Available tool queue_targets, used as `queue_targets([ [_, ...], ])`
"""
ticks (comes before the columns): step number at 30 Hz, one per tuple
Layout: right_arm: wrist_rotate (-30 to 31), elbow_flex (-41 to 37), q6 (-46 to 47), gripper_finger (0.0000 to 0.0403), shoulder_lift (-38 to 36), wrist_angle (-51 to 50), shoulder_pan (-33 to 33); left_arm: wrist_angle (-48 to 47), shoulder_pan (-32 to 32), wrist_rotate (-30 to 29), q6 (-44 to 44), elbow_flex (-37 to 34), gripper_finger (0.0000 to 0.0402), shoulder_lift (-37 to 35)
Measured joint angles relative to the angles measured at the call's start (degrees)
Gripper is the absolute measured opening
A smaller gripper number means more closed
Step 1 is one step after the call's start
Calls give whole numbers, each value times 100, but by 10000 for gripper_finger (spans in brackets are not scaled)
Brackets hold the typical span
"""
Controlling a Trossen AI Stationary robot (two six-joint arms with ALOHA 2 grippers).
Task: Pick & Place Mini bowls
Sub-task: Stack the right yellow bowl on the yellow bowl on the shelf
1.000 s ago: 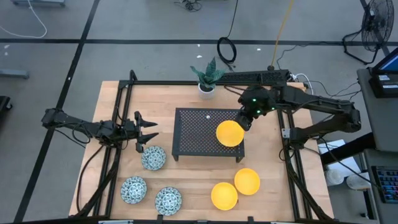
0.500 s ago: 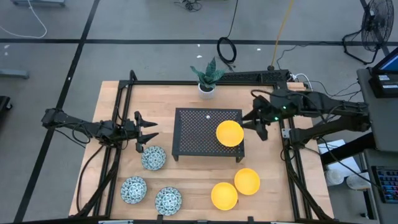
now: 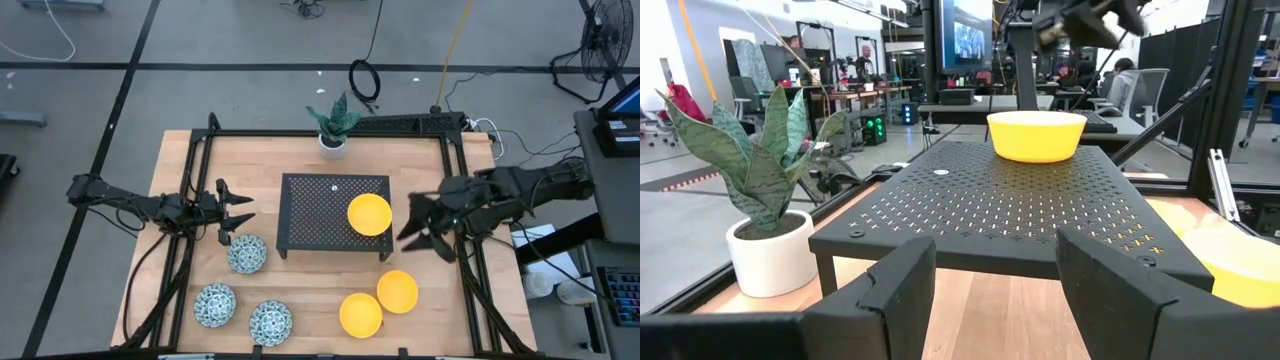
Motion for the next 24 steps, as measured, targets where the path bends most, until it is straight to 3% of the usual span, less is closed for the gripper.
queue_targets([
  [6, -771, -923, 133, 139, -373, 2217, 579, 0, -1, 0, -1, 0, 212, 0],
  [12, -724, -1871, -73, 139, -766, 3521, 1379, 0, -1, 0, 0, 0, 212, 0],
  [18, -167, -2924, -524, 138, -800, 5411, 2261, 0, -1, 0, 0, 0, 212, 0],
  [21, 221, -3178, -1682, 138, -582, 6111, 2805, 0, 0, 0, -1, 0, 212, 0],
  [24, 1176, -3125, -2708, 141, -256, 6360, 3381, 0, 1, 0, -2, 0, 212, 0],
])
